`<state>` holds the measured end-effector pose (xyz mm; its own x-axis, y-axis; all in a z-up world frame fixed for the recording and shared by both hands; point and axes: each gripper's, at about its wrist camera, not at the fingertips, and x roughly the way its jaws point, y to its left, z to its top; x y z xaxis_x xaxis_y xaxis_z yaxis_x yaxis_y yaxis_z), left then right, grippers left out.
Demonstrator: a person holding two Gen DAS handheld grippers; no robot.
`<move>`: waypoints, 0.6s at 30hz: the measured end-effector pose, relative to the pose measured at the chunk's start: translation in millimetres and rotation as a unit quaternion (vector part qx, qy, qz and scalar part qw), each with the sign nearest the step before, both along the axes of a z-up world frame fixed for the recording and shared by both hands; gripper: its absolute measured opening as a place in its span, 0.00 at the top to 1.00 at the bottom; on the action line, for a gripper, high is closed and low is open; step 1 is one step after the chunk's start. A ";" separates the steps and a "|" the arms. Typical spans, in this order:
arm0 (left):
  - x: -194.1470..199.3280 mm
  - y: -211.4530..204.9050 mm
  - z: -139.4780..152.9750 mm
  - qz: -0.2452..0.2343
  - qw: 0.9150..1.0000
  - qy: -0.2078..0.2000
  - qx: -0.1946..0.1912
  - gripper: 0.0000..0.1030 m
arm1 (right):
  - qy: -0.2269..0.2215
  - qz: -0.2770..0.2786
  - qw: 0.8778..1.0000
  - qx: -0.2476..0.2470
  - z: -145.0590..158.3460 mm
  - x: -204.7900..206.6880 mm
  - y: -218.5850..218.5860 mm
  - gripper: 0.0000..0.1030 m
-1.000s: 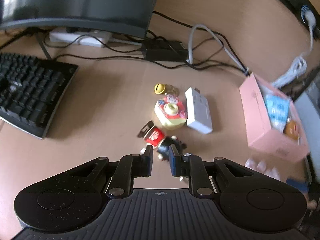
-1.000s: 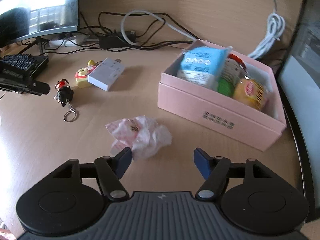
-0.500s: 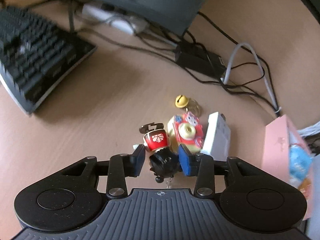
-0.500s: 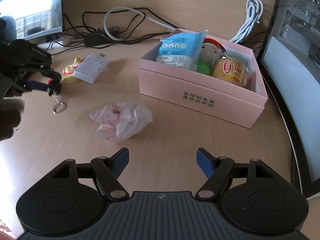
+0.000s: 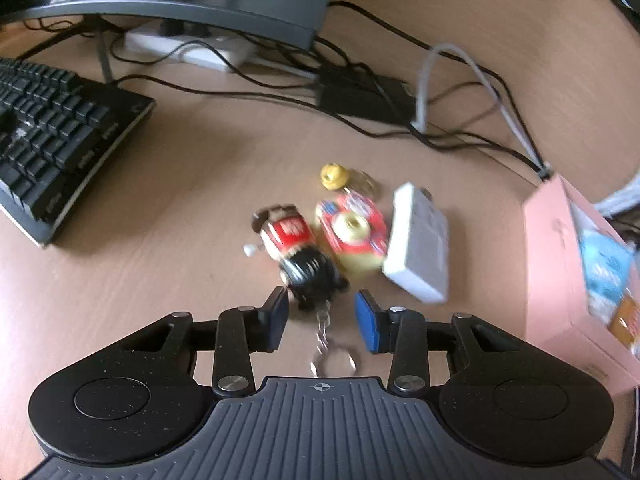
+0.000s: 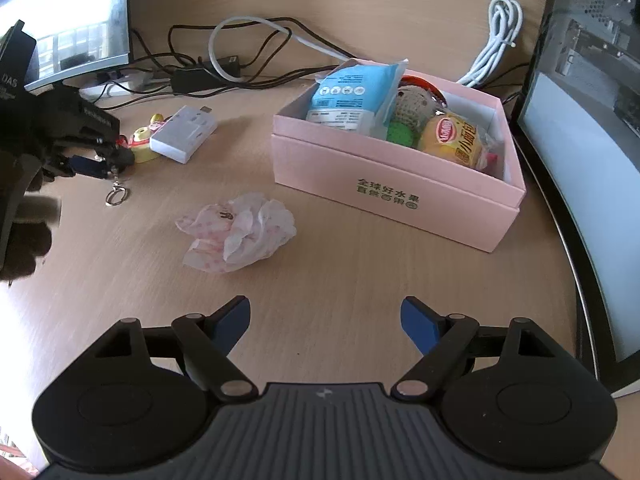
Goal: Organize objects
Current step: 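Grasp the red-black keychain doll with the left tool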
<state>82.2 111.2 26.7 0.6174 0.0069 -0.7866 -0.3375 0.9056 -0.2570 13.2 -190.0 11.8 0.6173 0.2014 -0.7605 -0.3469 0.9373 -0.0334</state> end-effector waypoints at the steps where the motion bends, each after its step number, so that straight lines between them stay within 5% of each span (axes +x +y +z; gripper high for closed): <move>1: -2.4 -1.7 0.2 -0.005 1.000 -0.001 -0.001 0.61 | -0.001 0.003 1.000 0.000 0.3 -0.3 1.4 0.19; 4: -2.5 1.5 0.5 0.001 1.000 -0.003 0.001 0.71 | -0.003 0.013 1.000 -0.001 1.3 -1.5 5.8 0.19; 12: 20.3 28.3 -2.2 0.032 0.999 -0.008 -0.019 0.71 | -0.007 0.034 0.999 -0.012 4.6 -13.5 16.9 0.19; 18: 12.9 29.8 -1.5 -0.005 0.998 0.015 -0.064 0.73 | -0.020 0.030 0.999 -0.013 9.2 -22.9 14.7 0.19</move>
<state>95.0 141.0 25.2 0.5925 -0.1004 -0.7993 -0.3386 0.8692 -0.3602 -9.7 -175.3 21.0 0.6354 0.2185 -0.7406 -0.3995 0.9138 -0.0732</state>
